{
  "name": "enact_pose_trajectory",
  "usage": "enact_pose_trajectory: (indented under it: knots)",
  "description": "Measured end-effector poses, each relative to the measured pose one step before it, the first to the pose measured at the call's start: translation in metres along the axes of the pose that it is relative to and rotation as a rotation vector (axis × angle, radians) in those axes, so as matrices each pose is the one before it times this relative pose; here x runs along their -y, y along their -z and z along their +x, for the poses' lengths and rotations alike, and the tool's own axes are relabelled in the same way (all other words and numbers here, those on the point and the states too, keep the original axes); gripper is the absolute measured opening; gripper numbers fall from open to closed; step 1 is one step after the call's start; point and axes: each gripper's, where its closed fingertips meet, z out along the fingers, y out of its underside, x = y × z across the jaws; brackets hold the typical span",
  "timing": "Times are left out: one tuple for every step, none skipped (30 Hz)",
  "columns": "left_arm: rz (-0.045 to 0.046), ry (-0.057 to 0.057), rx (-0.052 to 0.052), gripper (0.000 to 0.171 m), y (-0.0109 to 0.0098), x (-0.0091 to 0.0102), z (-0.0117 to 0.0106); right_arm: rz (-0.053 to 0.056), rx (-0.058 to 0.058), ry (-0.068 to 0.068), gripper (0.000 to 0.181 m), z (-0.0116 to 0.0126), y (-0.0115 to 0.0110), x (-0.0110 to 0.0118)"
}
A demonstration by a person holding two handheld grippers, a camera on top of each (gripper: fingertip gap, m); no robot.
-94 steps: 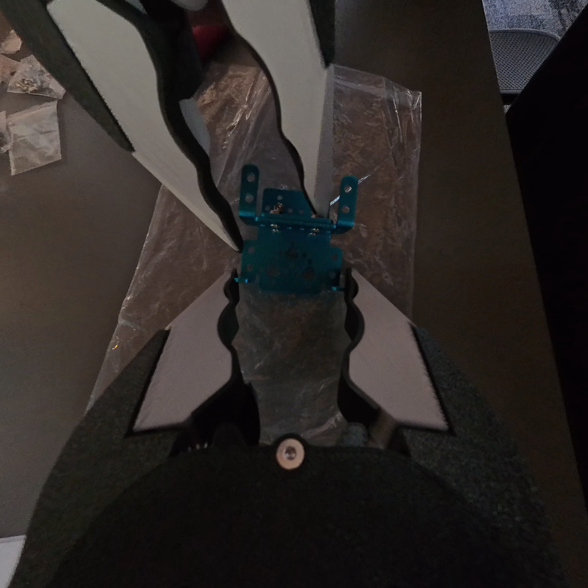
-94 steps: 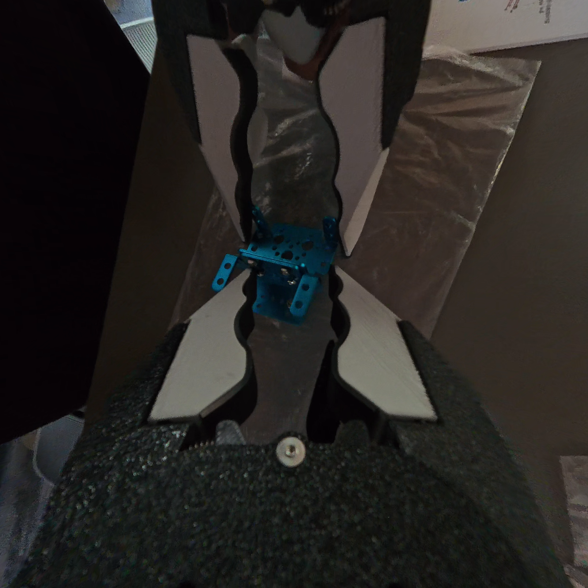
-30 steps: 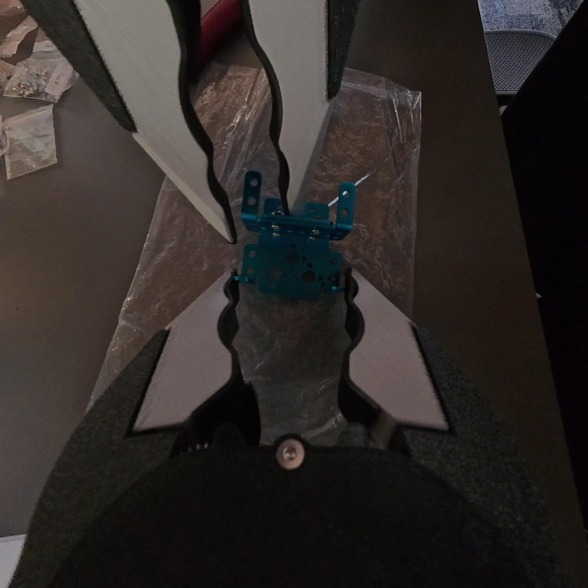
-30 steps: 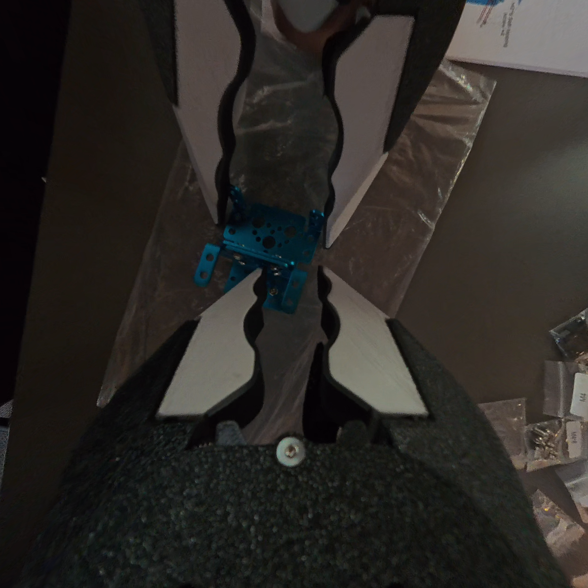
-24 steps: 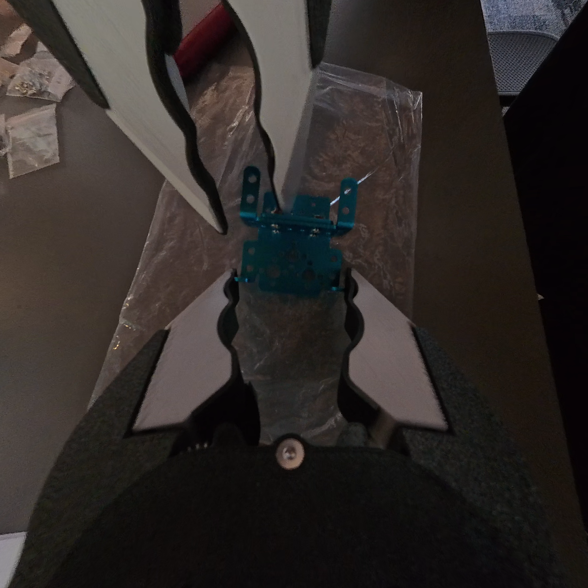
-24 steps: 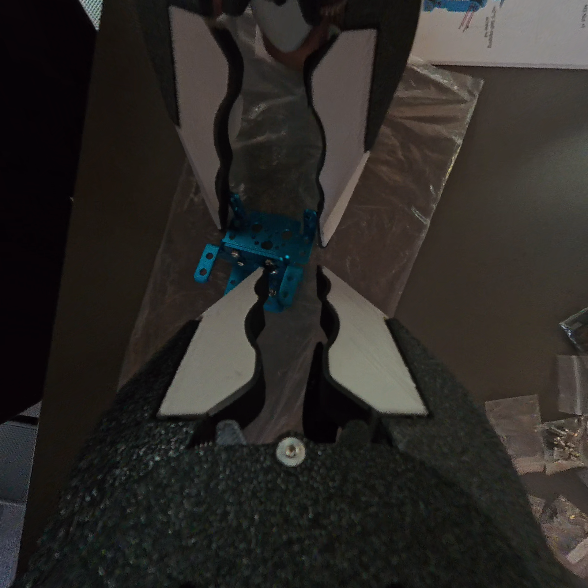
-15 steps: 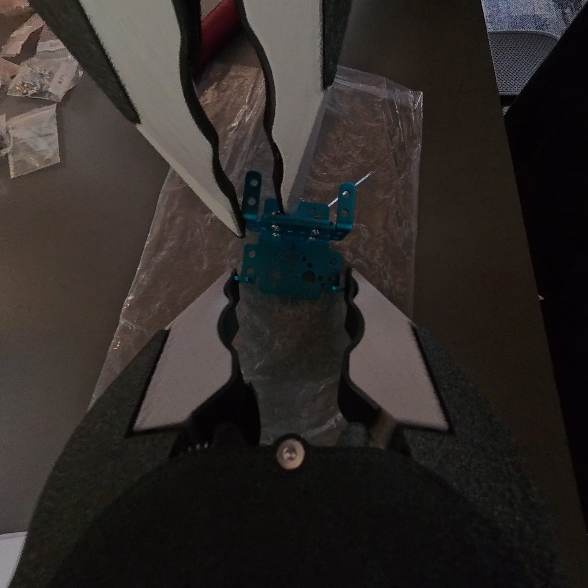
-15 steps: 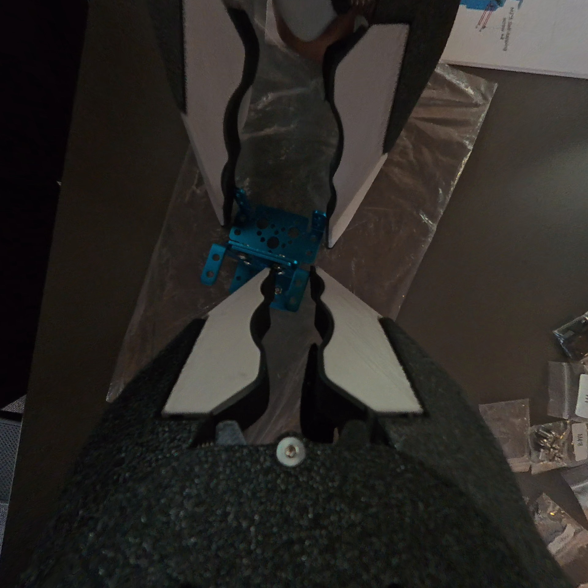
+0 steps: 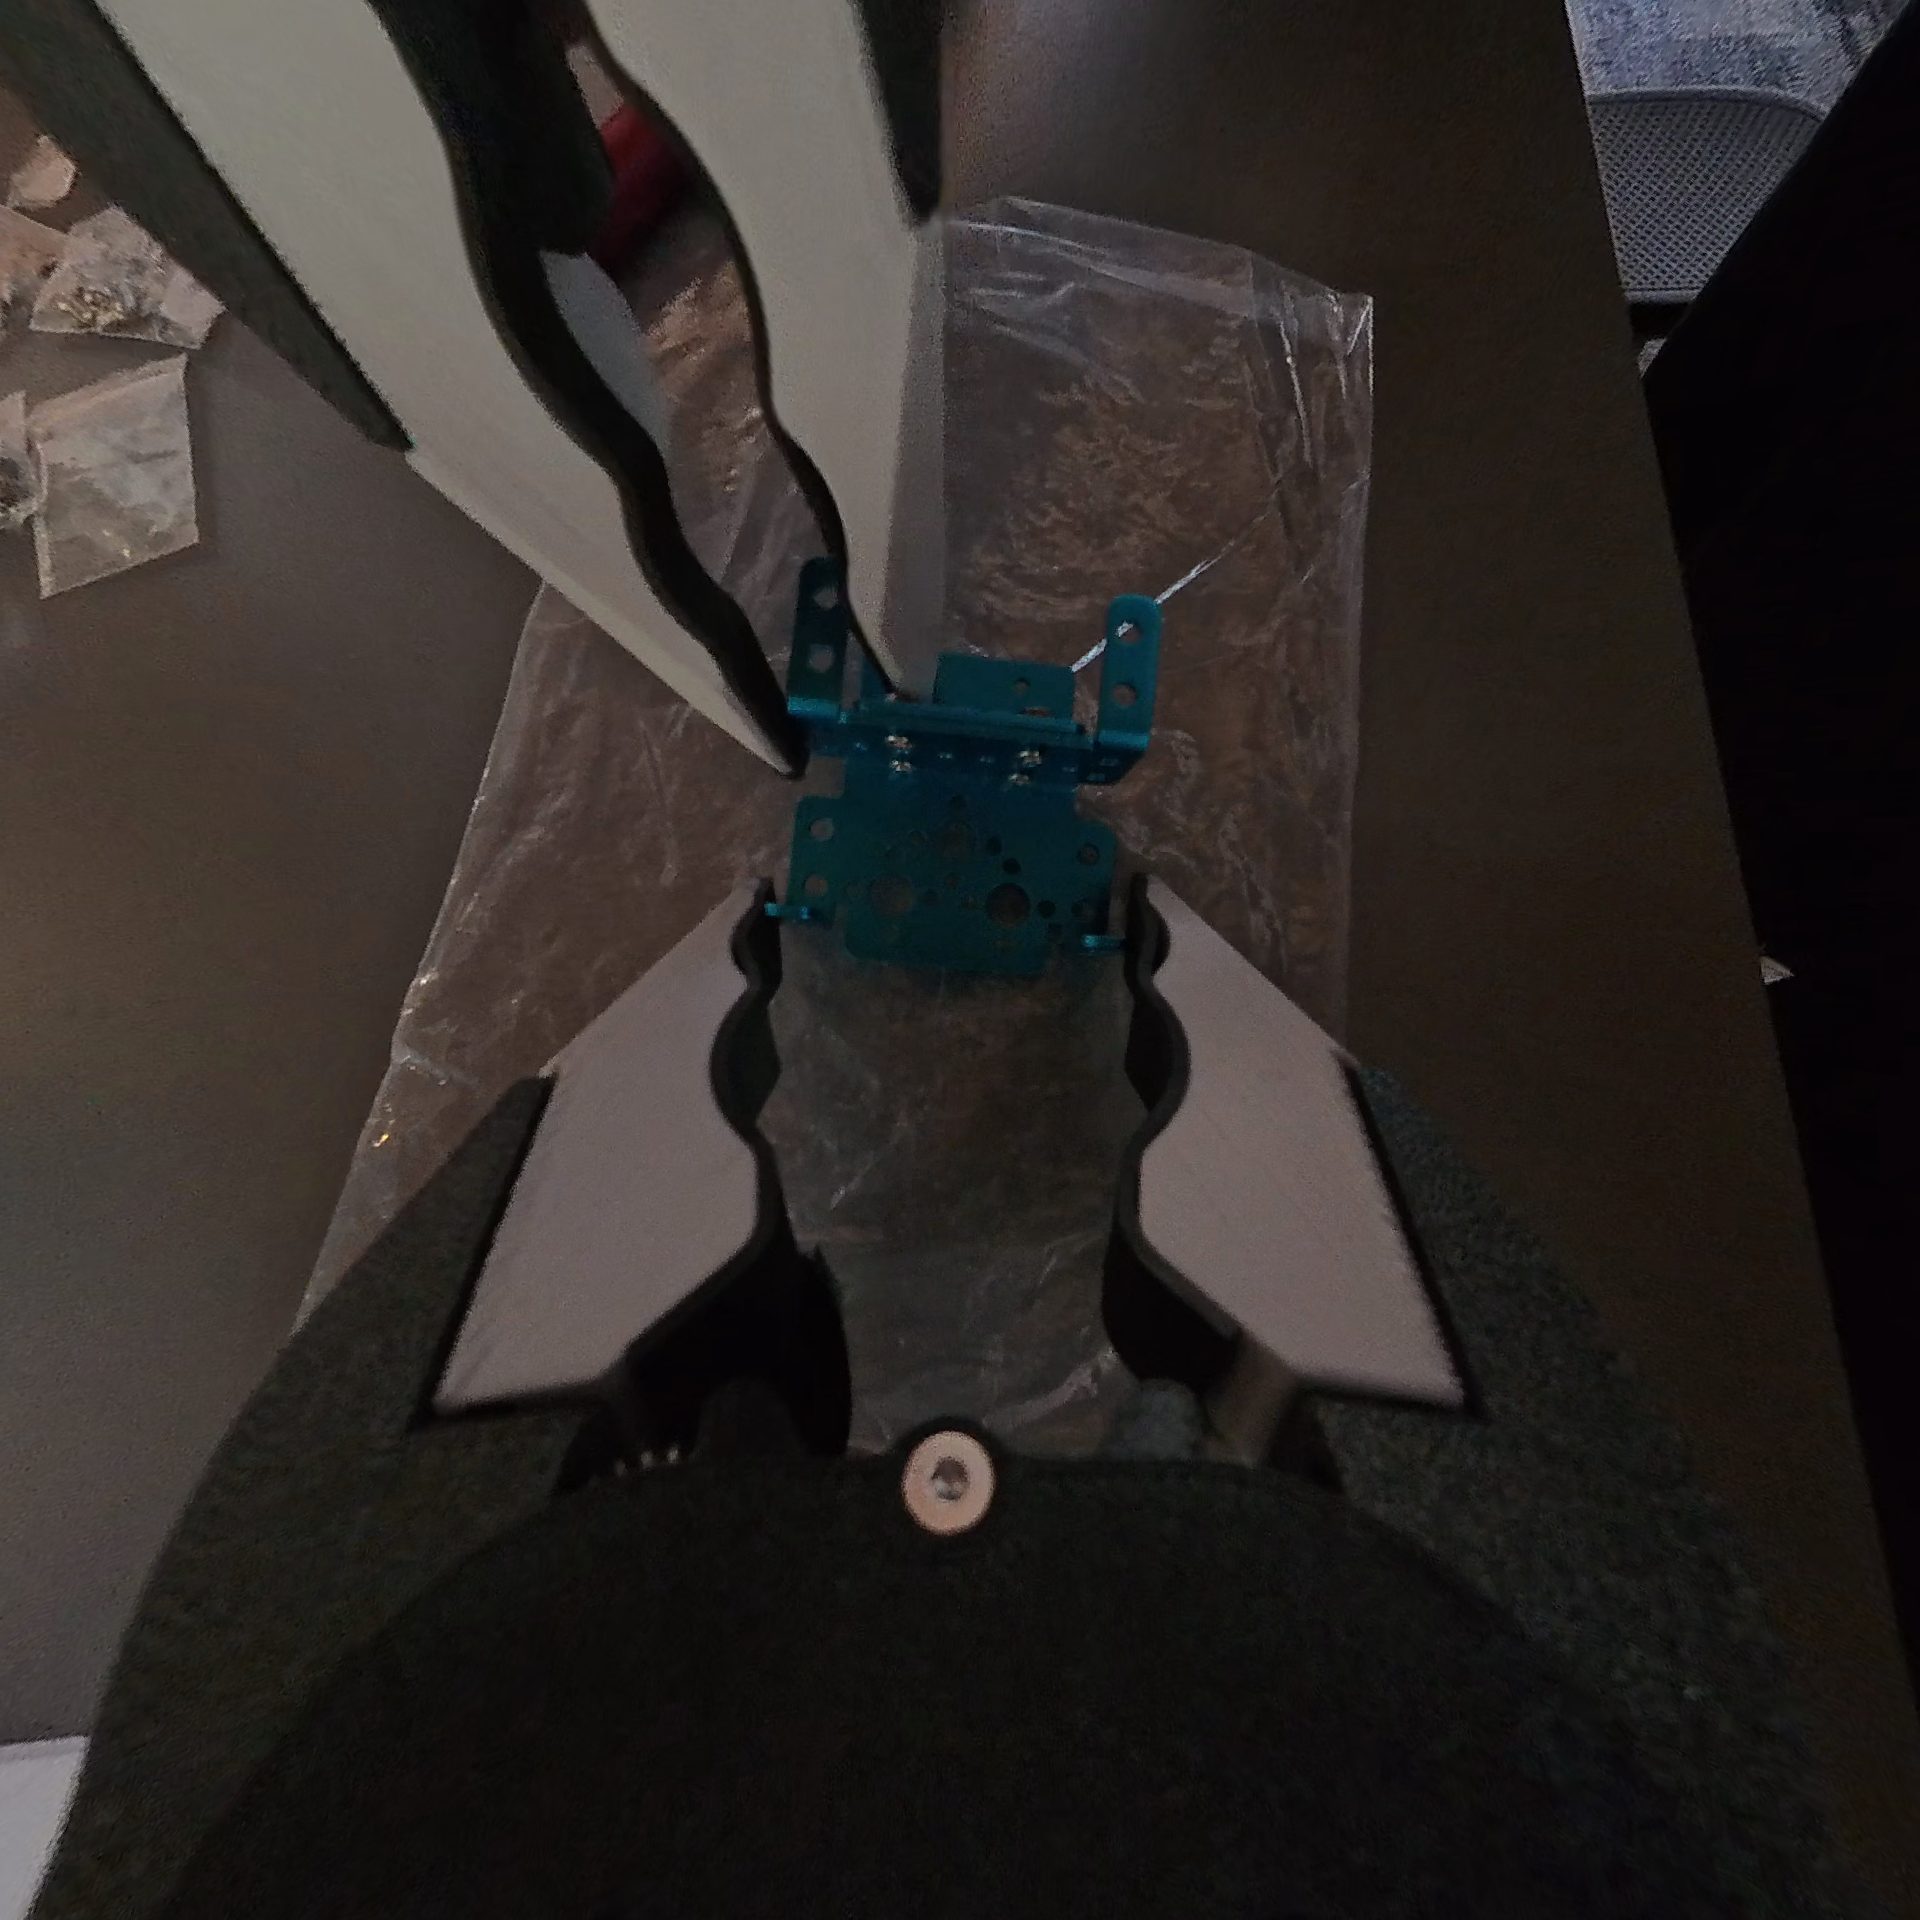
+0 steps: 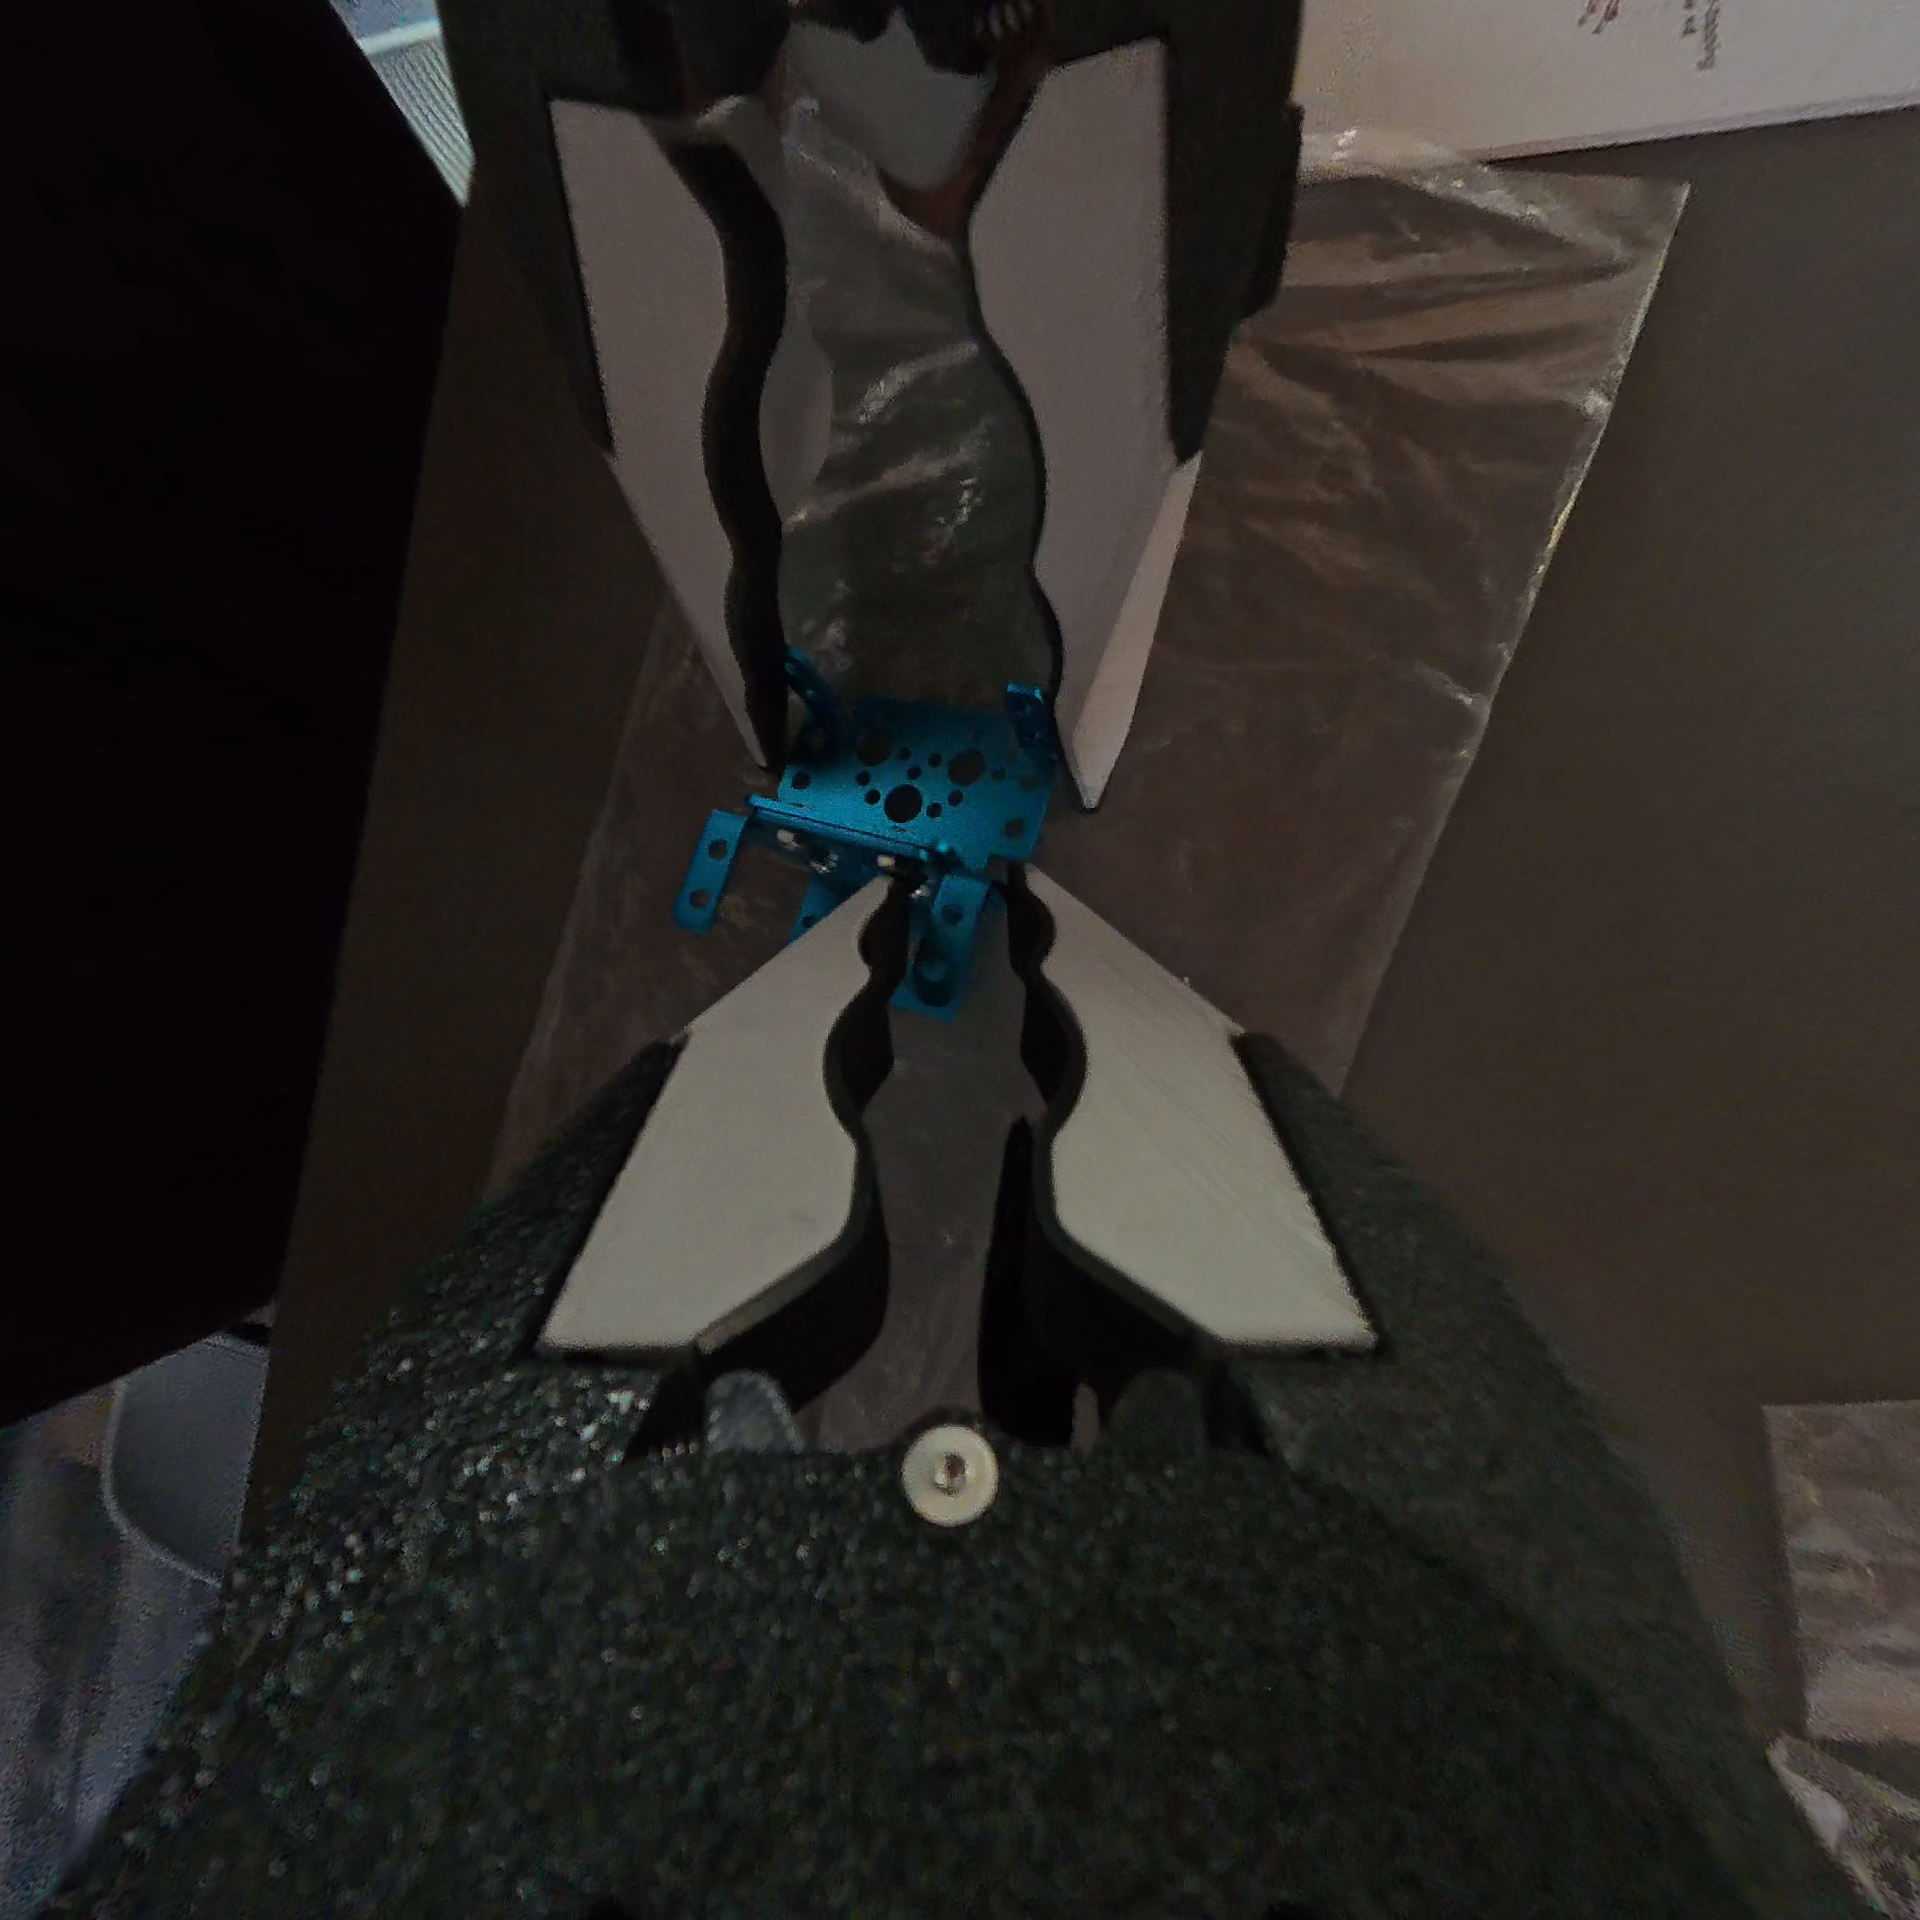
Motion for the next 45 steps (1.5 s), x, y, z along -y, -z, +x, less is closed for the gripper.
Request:
enact_pose_trajectory:
  knots:
    - [0.00094, -0.0023, 0.002, 0.067, 0.00014, 0.00024, -0.00011, 0.0122, 0.0186, -0.0125, 0.018, 0.00005, 0.00038, 0.00005]
    - [0.00059, -0.0013, 0.0014, 0.067, 0.00012, 0.00009, -0.00003, 0.0078, 0.0159, -0.0165, 0.017, 0.00024, 0.00035, -0.00003]
    - [0.00088, -0.0006, -0.0023, 0.067, 0.00017, 0.00018, 0.00021, 0.007, 0.0159, -0.012, 0.018, -0.00062, 0.00077, 0.00024]
    - [-0.00036, -0.006, -0.0025, 0.067, 0.00039, 0.00007, 0.00053, 0.0071, 0.0165, -0.0059, 0.022, -0.00201, 0.00182, 0.00036]
    - [0.00131, -0.0101, -0.0007, 0.067, 0.00061, 0.00034, 0.00072, -0.0041, -0.0034, -0.0103, 0.031, 0.0, 0.00354, -0.00057]
    - [0.00536, -0.0173, -0.0016, 0.067, 0.00086, 0.00077, 0.00096, 0.0012, -0.0214, -0.0142, 0.037, 0.00156, 0.0052, -0.00004]
    - [0.00496, -0.0251, 0.0043, 0.067, 0.00113, 0.00105, 0.00032, -0.0026, -0.0185, -0.0218, 0.036, 0.00041, 0.00521, -0.0011]
    - [0.00119, -0.0264, 0.0107, 0.067, 0.00118, 0.00095, -0.00076, -0.0116, 0.0133, -0.0352, 0.033, -0.00398, 0.00306, -0.00377]
    - [-0.00498, -0.0299, 0.0161, 0.067, 0.00132, 0.00066, -0.00154, -0.0225, 0.0405, -0.0431, 0.036, -0.00628, -0.00002, -0.00593]
    - [-0.01292, -0.038, 0.0292, 0.067, 0.0018, 0.0005, -0.00306, 0.0027, 0.0555, -0.0257, 0.037, -0.00718, -0.00144, -0.00211]
    - [-0.0164, -0.0397, 0.0227, 0.067, 0.00225, 0.00061, -0.00193, 0.0451, 0.0615, -0.016, 0.033, -0.00722, -0.00154, 0.00327]
    - [-0.00804, -0.0348, 0.0055, 0.067, 0.00274, 0.00224, 0.0009, 0.041, 0.0412, -0.0198, 0.029, -0.0026, -0.00065, 0.00373]
    - [-0.00103, -0.029, -0.0014, 0.067, 0.00291, 0.00344, 0.00147, 0.031, 0.0376, -0.0226, 0.019, -0.00158, 0.00065, 0.00386]
    - [-0.00486, -0.0275, -0.0024, 0.067, 0.00283, 0.00311, 0.00077, 0.0357, 0.0422, -0.0237, 0.01, -0.00285, 0.00147, 0.00524]
    - [-0.00958, -0.0244, 0.004, 0.067, 0.00315, 0.00242, -0.00154, 0.0211, 0.0405, -0.0225, 0.006, -0.00277, 0.00156, 0.00325]
    - [-0.0033, -0.0176, 0.0077, 0.067, 0.00362, 0.00284, -0.00282, 0.0095, 0.0256, -0.0222, 0.005, -0.00016, 0.00125, 0.00097]
    - [0.00696, -0.0012, 0.01, 0.067, 0.0038, 0.00324, -0.00382, 0.0139, 0.0095, -0.0171, 0.003, 0.0022, 0.0015, 0.00073]
    - [0.0158, 0.0244, 0.0043, 0.067, 0.00346, 0.00323, -0.00355, 0.0285, 0.0121, -0.0012, 0.003, 0.00076, 0.00216, 0.00178]
    - [0.0183, 0.0508, 0.0089, 0.068, 0.0031, 0.00183, -0.0047, 0.0488, 0.0328, 0.0002, 0.002, -0.00319, 0.00376, 0.00431]
    - [0.01745, 0.0698, 0.025, 0.064, 0.00256, -0.00028, -0.00764, 0.0536, 0.0299, -0.0041, 0.001, -0.00379, 0.00502, 0.00499]
    - [0.02507, 0.0783, 0.014, 0.063, 0.00277, -0.00109, -0.00635, 0.0549, -0.0049, 0.0025, 0.0, -0.00076, 0.00564, 0.0058]
    - [0.0397, 0.0853, -0.0094, 0.063, 0.00338, 0.00026, -0.00356, 0.0292, -0.0173, 0.0298, 0.0, -0.00129, 0.00485, 0.0031]
    - [0.05891, 0.0991, -0.0295, 0.066, 0.00444, 0.00296, -0.00147, 0.0289, -0.007, 0.0633, 0.0, -0.00498, 0.00363, 0.003]
    - [0.07476, 0.1144, -0.0617, 0.065, 0.00526, 0.00593, 0.00241, 0.0347, -0.0103, 0.0642, 0.0, -0.00501, 0.00296, 0.00412]
    - [0.07155, 0.1102, -0.0622, 0.063, 0.00482, 0.00637, 0.00186, 0.0165, -0.0093, 0.026, 0.0, -0.00367, 0.00189, 0.00272]
    - [0.06205, 0.0983, -0.0445, 0.062, 0.00408, 0.006, -0.0008, 0.009, -0.0071, 0.0127, 0.0, -0.00296, 0.00094, 0.00208]
    - [0.05124, 0.0839, -0.0543, 0.059, 0.00305, 0.0054, 0.00174, 0.0081, -0.009, 0.0249, 0.0, -0.00215, 0.00045, 0.00156]
    - [0.03192, 0.0648, -0.0601, 0.054, 0.00143, 0.00401, 0.00436, 0.0037, -0.0023, 0.011, 0.0, -0.00186, 0.0, 0.00129]
    - [0.02088, 0.0466, -0.0416, 0.053, 0.00045, 0.0039, 0.00329, 0.0059, 0.0031, -0.0003, 0.0, -0.00167, -0.0004, 0.00169]
    - [0.018, 0.036, -0.0213, 0.051, 0.00103, 0.00534, 0.00192, -0.0006, -0.0002, 0.0024, 0.0, -0.00074, -0.00044, 0.00041]
    - [0.01348, 0.0218, -0.0137, 0.05, 0.00254, 0.00607, 0.0022, 0.0004, -0.0059, 0.0046, 0.0, 0.00046, -0.00017, 0.00006]
    - [0.00206, 0.0108, -0.0012, 0.049, 0.00338, 0.00479, 0.00137, -0.0018, -0.0088, -0.0003, 0.001, 0.00149, 0.00024, -0.00075]
    - [-0.00252, 0.0134, 0.0083, 0.049, 0.0031, 0.00411, 0.00028, 0.0083, -0.0115, -0.0075, 0.0, 0.00237, 0.00059, 0.00033]
    - [-0.00049, 0.0106, 0.0144, 0.049, 0.00197, 0.00442, -0.00038, 0.0022, -0.0012, -0.009, 0.001, 0.00109, -0.00025, -0.00094]
    - [-0.00507, 0.0012, 0.0152, 0.049, 0.00015, 0.00404, 0.00024, -0.0093, 0.0054, 0.006, 0.001, -0.00052, -0.00173, -0.00241]
    - [-0.01029, -0.0025, 0.0217, 0.048, -0.00137, 0.00385, -0.00043, -0.0095, -0.0114, 0.0125, 0.001, 0.00122, -0.0022, -0.00171]
    - [-0.01891, -0.002, 0.0203, 0.045, -0.0024, 0.00263, -0.00039, -0.0117, -0.0095, 0.0073, 0.001, 0.00077, -0.0023, -0.00149]
    - [-0.04204, -0.0019, 0.0277, 0.041, -0.00371, -0.00145, -0.00197, -0.0033, 0.0067, 0.0065, 0.0, -0.00178, -0.00193, -0.0001]
    - [-0.05991, -0.0051, 0.0454, 0.038, -0.00474, -0.00495, -0.00538, 0.0108, 0.003, 0.0057, 0.0, -0.00153, -0.00119, 0.00183]
    - [-0.05678, -0.0139, 0.0411, 0.033, -0.0051, -0.00592, -0.00475, 0.01, 0.0029, 0.0015, 0.0, -0.00155, -0.00089, 0.00163]
    - [-0.06002, -0.0178, 0.0086, 0.023, -0.00546, -0.00764, 0.00045, 0.0051, 0.0104, -0.0036, 0.0, -0.00237, -0.00045, 0.00112]
    - [-0.06048, -0.0096, -0.0024, 0.015, -0.00519, -0.00735, 0.00272, 0.0018, -0.0104, -0.0013, 0.0, 0.00099, -0.00001, 0.00072]
    - [-0.04077, -0.0126, 0.0075, 0.002, -0.00395, -0.00391, 0.00253, 0.009, -0.0106, 0.0034, 0.0, 0.0012, 0.00009, 0.00127]
    - [-0.03841, -0.0085, 0.0283, 0.002, -0.00257, -0.00271, -0.00043, -0.0077, -0.0051, -0.0048, 0.0, 0.00162, -0.00032, -0.00159]
    - [-0.044, 0.0106, 0.0339, 0.002, -0.00148, -0.00232, -0.00206, 0.005, -0.0029, -0.0125, 0.0, 0.00181, 0.0001, -0.00015]
